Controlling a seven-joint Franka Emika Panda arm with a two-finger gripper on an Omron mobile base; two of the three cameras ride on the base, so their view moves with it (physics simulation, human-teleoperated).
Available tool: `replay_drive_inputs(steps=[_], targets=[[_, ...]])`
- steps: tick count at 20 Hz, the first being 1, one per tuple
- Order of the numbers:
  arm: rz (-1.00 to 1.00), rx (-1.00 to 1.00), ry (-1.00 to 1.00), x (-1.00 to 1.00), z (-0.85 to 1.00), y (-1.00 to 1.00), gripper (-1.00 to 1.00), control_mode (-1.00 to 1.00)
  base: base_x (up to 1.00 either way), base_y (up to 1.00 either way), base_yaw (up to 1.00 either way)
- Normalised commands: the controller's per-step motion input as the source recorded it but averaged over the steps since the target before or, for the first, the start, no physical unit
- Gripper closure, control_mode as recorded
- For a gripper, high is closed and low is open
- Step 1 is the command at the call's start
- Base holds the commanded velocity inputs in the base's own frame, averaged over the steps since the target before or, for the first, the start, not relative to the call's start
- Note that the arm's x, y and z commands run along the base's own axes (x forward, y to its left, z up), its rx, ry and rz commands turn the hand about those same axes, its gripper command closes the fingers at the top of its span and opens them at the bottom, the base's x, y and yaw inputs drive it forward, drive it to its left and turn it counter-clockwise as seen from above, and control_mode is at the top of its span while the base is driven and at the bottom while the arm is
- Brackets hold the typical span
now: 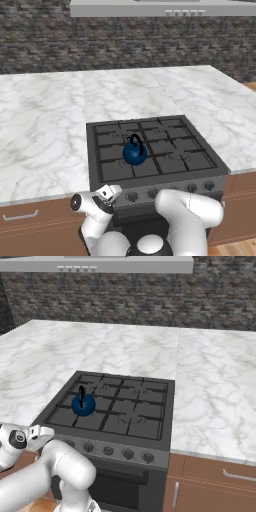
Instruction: The kettle is done boiling. Turn off the stove, then wait for 300 timesteps before moving the kettle to the dining table.
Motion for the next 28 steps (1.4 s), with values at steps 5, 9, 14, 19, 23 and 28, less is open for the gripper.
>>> replay_drive_inputs(steps=[5, 9, 14, 19, 23, 28], targets=[[0.0, 0.01, 0.0, -0.06, 0.0, 0.0, -1.0, -1.0, 0.0, 0.0, 0.0], [0.0, 0.05, -0.06, -0.17, 0.0, 0.0, -1.0, -1.0, 0.0, 0.0, 0.0], [0.0, 0.06, -0.05, -0.3, 0.0, 0.0, -1.0, -1.0, 0.0, 0.0, 0.0], [0.0, 0.06, -0.07, -0.39, 0.05, 0.0, -1.0, -1.0, 0.0, 0.0, 0.0], [-0.01, 0.02, -0.12, -0.46, 0.27, 0.0, -1.0, -1.0, 0.0, 0.0, 0.0], [-0.02, 0.05, -0.1, -0.38, 0.43, 0.0, -1.0, -1.0, 0.0, 0.0, 0.0]])
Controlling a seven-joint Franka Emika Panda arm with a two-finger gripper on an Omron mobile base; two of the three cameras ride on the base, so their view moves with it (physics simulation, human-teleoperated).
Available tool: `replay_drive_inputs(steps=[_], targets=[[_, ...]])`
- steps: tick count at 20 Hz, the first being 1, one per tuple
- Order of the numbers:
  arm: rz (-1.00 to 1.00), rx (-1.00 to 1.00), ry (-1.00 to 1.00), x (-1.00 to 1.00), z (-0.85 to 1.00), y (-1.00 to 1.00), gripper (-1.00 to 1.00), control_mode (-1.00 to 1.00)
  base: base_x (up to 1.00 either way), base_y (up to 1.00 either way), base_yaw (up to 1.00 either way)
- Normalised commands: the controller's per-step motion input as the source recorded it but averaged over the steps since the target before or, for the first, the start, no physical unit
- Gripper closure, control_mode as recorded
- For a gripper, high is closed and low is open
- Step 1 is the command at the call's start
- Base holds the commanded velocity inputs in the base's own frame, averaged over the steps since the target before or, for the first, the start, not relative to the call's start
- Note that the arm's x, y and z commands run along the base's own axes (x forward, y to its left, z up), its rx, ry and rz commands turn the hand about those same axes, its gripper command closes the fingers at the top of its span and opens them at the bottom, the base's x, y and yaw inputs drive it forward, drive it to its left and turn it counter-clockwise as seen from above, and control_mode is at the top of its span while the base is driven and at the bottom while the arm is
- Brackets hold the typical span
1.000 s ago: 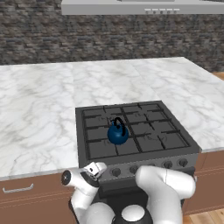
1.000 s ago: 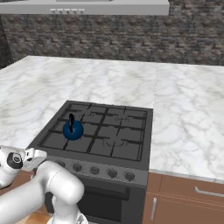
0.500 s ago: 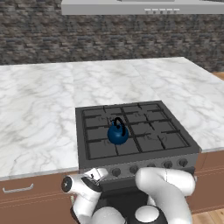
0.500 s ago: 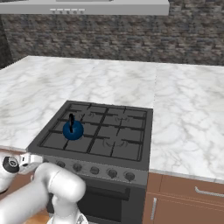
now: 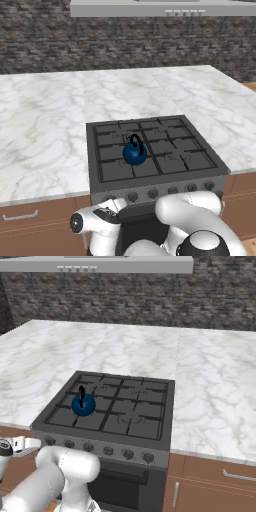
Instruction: The kettle is done boiling. Turn off the stove, then wait for 300 timesteps before moving the kettle to the dining table.
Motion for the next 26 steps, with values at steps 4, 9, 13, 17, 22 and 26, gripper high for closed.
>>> replay_drive_inputs(steps=[4, 9, 13, 17, 22, 26], targets=[[-0.03, 0.06, -0.07, -0.31, 0.5, 0.0, -1.0, -1.0, 0.0, 0.0, 0.0], [-0.03, 0.07, -0.05, -0.3, 0.51, 0.0, -1.0, -1.0, 0.0, 0.0, 0.0], [-0.02, 0.1, -0.01, -0.22, 0.53, 0.0, -1.0, -1.0, 0.0, 0.0, 0.0], [-0.01, 0.15, 0.0, -0.08, 0.46, -0.03, -1.0, -1.0, 0.0, 0.0, 0.0], [0.0, 0.19, 0.0, -0.06, 0.49, -0.17, -1.0, -1.0, 0.0, 0.0, 0.0], [0.0, 0.2, 0.0, -0.09, 0.53, -0.23, -1.0, -1.0, 0.0, 0.0, 0.0]])
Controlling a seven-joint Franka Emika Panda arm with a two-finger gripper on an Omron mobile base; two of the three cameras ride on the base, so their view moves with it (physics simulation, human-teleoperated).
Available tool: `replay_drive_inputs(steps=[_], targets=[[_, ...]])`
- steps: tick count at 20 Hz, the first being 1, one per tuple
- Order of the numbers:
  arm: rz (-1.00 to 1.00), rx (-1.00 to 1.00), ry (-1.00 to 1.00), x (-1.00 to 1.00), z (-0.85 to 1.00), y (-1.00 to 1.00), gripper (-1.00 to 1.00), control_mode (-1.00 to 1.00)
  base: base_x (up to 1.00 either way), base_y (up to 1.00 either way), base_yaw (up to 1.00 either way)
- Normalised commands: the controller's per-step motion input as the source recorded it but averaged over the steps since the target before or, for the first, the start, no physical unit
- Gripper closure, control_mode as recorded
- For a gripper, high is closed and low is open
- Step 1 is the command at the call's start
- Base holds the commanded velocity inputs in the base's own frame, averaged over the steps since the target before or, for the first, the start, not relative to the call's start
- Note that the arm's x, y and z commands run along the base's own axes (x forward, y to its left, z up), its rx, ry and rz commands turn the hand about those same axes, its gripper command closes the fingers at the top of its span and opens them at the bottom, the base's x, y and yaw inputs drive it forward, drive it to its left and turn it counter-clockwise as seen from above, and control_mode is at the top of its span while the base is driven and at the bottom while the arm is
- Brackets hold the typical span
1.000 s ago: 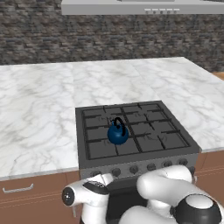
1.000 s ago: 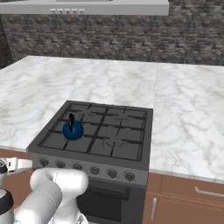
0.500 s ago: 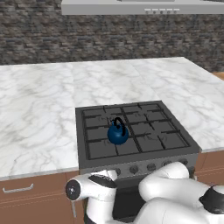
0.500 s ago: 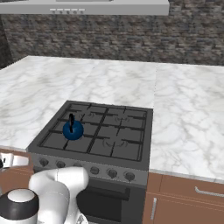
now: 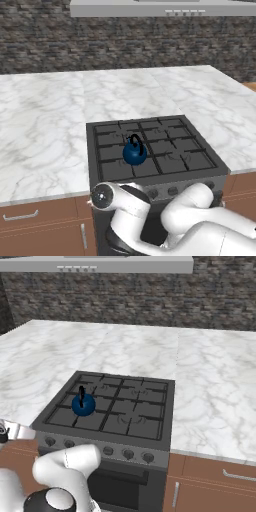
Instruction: The kettle is done boiling. Turn off the stove, then wait for 300 timesteps before moving the kettle to the dining table.
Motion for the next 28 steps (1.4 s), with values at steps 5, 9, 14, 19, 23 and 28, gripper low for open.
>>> replay_drive_inputs(steps=[5, 9, 14, 19, 23, 28], targets=[[0.0, 0.19, 0.0, -0.11, 0.63, -0.18, -1.0, -1.0, 0.0, 0.0, 0.0], [0.0, 0.17, 0.0, -0.07, 0.57, -0.19, -1.0, -1.0, 0.0, 0.0, 0.0], [0.0, 0.13, 0.0, -0.03, 0.49, -0.22, -1.0, -1.0, 0.0, 0.0, 0.0], [0.0, 0.08, 0.0, -0.01, 0.41, -0.32, -1.0, -1.0, 0.0, 0.0, 0.0], [0.0, 0.07, 0.0, -0.03, 0.47, -0.35, -1.0, -1.0, 0.0, 0.0, 0.0], [0.0, 0.06, 0.0, -0.04, 0.47, -0.28, -1.0, -1.0, 0.0, 0.0, 0.0]])
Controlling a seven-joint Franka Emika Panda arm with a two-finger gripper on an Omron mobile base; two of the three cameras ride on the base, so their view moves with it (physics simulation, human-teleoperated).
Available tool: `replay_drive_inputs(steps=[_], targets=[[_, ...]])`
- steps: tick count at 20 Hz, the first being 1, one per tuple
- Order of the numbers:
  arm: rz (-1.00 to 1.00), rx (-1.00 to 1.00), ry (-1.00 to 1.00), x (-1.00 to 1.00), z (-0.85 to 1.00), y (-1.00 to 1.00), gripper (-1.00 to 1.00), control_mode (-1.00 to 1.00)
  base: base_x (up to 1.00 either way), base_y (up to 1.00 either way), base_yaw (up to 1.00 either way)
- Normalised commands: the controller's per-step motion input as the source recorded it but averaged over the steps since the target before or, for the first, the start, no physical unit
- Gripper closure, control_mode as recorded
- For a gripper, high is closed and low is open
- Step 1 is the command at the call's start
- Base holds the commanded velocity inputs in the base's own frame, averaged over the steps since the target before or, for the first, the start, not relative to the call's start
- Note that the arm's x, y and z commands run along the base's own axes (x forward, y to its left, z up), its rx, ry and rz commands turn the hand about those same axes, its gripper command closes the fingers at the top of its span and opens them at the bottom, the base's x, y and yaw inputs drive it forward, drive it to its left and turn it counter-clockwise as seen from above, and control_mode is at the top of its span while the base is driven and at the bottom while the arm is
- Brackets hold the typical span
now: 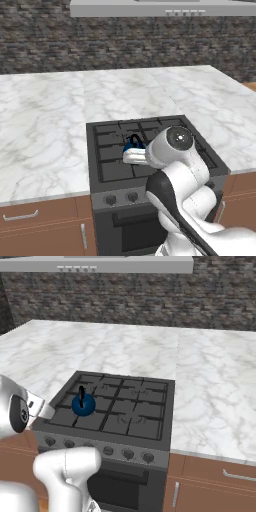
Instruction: The kettle is done boiling. Turn off the stove, then wait for 300 timesteps before moving the kettle to the dining table.
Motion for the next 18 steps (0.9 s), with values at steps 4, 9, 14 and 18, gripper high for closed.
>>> replay_drive_inputs(steps=[4, 9, 14, 18], targets=[[0.0, 0.05, -0.02, -0.02, 0.09, -0.32, -1.0, -1.0, 0.0, 0.0, 0.0], [0.0, 0.0, -0.02, 0.04, -0.16, -0.32, -1.0, -1.0, 0.0, 0.0, 0.0], [0.03, 0.0, -0.01, 0.06, -0.06, -0.21, -1.0, -1.0, 0.0, 0.0, 0.0], [0.02, 0.0, 0.0, 0.0, 0.0, -0.28, -1.0, -1.0, 0.0, 0.0, 0.0]])
